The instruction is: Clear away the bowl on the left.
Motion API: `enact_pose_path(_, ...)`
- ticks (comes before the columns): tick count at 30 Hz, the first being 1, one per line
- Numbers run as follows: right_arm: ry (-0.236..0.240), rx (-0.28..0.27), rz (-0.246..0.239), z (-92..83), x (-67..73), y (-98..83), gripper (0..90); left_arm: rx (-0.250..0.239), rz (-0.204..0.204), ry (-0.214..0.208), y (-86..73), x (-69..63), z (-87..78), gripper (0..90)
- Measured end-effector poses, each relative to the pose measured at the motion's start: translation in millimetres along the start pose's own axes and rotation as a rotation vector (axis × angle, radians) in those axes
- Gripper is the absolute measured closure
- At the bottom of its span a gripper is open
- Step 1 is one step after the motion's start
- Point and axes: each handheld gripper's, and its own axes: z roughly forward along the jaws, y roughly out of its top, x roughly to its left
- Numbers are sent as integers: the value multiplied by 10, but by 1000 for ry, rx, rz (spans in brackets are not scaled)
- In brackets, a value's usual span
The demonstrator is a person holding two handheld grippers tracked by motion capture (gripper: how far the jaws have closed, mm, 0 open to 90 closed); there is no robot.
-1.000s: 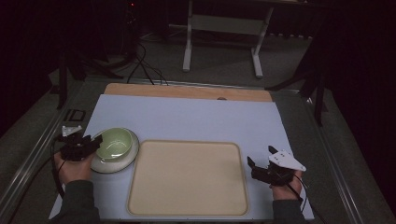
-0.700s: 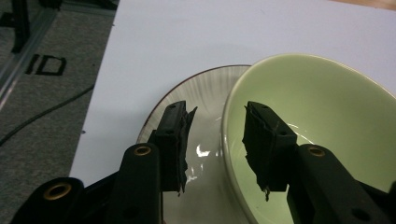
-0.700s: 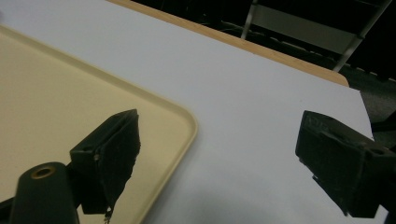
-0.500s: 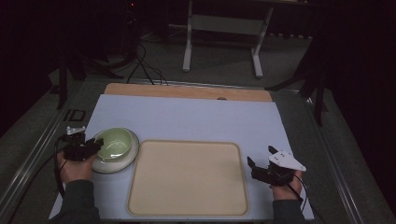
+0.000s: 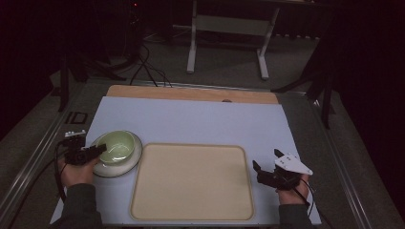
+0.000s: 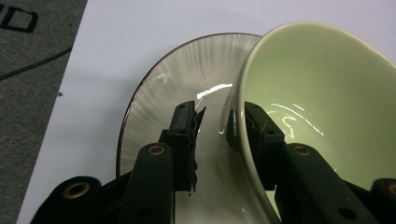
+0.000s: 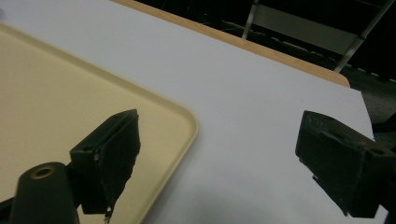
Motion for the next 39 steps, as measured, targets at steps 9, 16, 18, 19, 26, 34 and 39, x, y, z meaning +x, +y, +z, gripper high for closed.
enact_pose_path(9, -5, -17, 14, -6, -3, 4, 136, 13, -31, -57, 14, 30, 38, 754)
enact_pose_path(16, -7, -19, 18, -8, -4, 5, 136, 6, -47, -73, 18, 45, 40, 798)
enact_pose_path(18, -7, -18, 16, -7, -2, 5, 136, 5, -53, -77, 20, 49, 40, 805)
enact_pose_path(19, -8, -19, 16, -8, -3, 5, 136, 6, -52, -78, 20, 48, 39, 811)
enact_pose_path(26, -9, -21, 14, -14, -7, 6, 136, 1, -76, -93, 9, 66, 31, 814)
enact_pose_path(34, -12, -24, 15, -17, -16, 5, 136, -5, -144, -127, -10, 125, 16, 804)
enact_pose_path(39, -13, -25, 18, -20, -21, 5, 136, -7, -143, -122, -8, 115, 5, 804)
